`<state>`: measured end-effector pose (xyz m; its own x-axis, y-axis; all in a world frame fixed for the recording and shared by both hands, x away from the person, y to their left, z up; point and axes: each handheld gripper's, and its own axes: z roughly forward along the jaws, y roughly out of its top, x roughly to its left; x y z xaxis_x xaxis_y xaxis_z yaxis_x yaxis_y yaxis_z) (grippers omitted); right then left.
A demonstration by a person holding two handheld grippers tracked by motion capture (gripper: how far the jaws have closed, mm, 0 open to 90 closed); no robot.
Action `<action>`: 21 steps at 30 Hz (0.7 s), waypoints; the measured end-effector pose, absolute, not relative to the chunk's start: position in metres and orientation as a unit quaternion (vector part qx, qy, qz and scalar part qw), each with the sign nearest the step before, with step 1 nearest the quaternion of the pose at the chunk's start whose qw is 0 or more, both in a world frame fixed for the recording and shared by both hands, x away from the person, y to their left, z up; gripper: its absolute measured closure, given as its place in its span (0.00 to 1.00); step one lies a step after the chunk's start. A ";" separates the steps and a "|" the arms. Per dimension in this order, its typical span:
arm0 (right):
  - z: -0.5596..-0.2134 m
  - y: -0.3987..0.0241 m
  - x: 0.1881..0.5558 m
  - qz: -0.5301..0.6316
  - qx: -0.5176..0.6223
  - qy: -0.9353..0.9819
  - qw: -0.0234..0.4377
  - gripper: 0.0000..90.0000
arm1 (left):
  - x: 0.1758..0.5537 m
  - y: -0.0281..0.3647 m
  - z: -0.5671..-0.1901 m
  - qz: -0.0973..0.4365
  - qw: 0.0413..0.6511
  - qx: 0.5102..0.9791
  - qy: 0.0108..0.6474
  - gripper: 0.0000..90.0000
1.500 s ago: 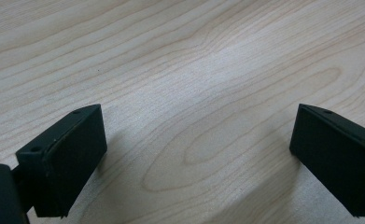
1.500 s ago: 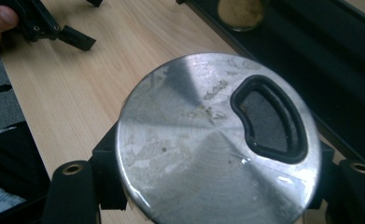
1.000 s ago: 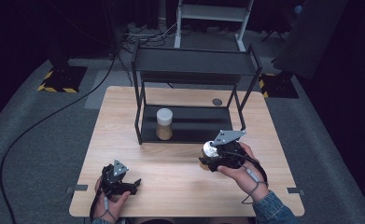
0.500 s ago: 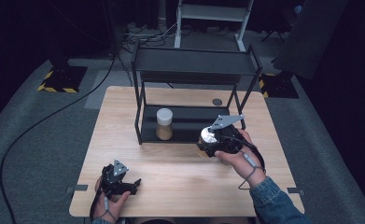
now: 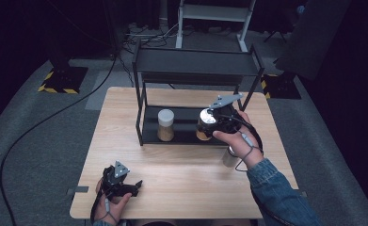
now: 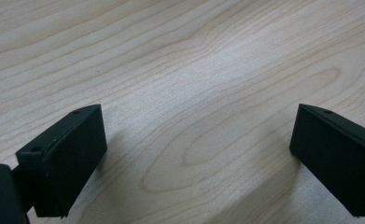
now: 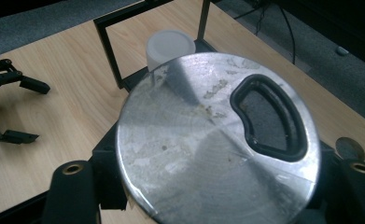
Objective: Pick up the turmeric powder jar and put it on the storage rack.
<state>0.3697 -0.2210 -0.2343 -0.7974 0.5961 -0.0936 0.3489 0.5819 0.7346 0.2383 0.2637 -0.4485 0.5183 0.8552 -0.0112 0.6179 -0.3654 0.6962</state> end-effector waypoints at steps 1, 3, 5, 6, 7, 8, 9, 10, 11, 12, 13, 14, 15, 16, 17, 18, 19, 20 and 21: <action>-0.234 -0.219 0.372 0.367 0.271 0.874 0.169 0.35 | 0.238 0.264 -0.449 0.180 0.330 0.806 0.457 0.04; -0.234 -0.216 0.376 0.364 0.271 0.874 0.172 0.35 | 0.238 0.264 -0.448 0.180 0.330 0.807 0.456 0.04; -0.236 -0.214 0.380 0.365 0.272 0.873 0.173 0.35 | 0.238 0.264 -0.448 0.180 0.330 0.807 0.456 0.04; -0.237 -0.213 0.383 0.366 0.274 0.872 0.172 0.35 | 0.238 0.264 -0.448 0.180 0.330 0.807 0.456 0.04; -0.238 -0.212 0.385 0.366 0.276 0.872 0.171 0.35 | 0.238 0.264 -0.448 0.180 0.330 0.807 0.456 0.04; -0.240 -0.211 0.388 0.365 0.277 0.872 0.171 0.35 | 0.238 0.264 -0.448 0.180 0.330 0.807 0.456 0.04; -0.241 -0.210 0.390 0.365 0.279 0.872 0.170 0.35 | 0.238 0.264 -0.448 0.180 0.330 0.807 0.456 0.04; -0.243 -0.209 0.392 0.365 0.279 0.872 0.169 0.35 | 0.238 0.264 -0.448 0.180 0.330 0.807 0.456 0.04; -0.244 -0.208 0.395 0.363 0.281 0.872 0.167 0.35 | 0.238 0.264 -0.448 0.180 0.330 0.807 0.456 0.04; -0.246 -0.207 0.397 0.363 0.282 0.873 0.166 0.35 | 0.238 0.264 -0.448 0.180 0.330 0.807 0.456 0.04; -0.248 -0.205 0.400 0.361 0.283 0.873 0.165 0.35 | 0.238 0.264 -0.448 0.180 0.330 0.807 0.456 0.04; -0.250 -0.204 0.402 0.360 0.282 0.874 0.165 0.35 | 0.238 0.264 -0.448 0.180 0.329 0.807 0.456 0.04; -0.252 -0.203 0.404 0.359 0.283 0.874 0.165 0.35 | 0.238 0.264 -0.449 0.180 0.330 0.807 0.457 0.04; -0.254 -0.202 0.406 0.357 0.284 0.874 0.165 0.35 | 0.238 0.264 -0.449 0.180 0.330 0.806 0.457 0.04; -0.256 -0.200 0.409 0.356 0.285 0.875 0.163 0.35 | 0.238 0.264 -0.449 0.180 0.330 0.807 0.456 0.04; -0.258 -0.199 0.411 0.355 0.286 0.875 0.163 0.35 | 0.238 0.264 -0.449 0.180 0.330 0.807 0.456 0.04; -0.261 -0.198 0.414 0.354 0.288 0.875 0.160 0.35 | 0.238 0.264 -0.449 0.180 0.330 0.807 0.456 0.04; -0.263 -0.198 0.415 0.354 0.289 0.875 0.160 0.35 | 0.238 0.264 -0.449 0.180 0.330 0.807 0.456 0.04; -0.266 -0.197 0.417 0.355 0.288 0.875 0.160 0.35 | 0.238 0.264 -0.449 0.180 0.330 0.807 0.456 0.04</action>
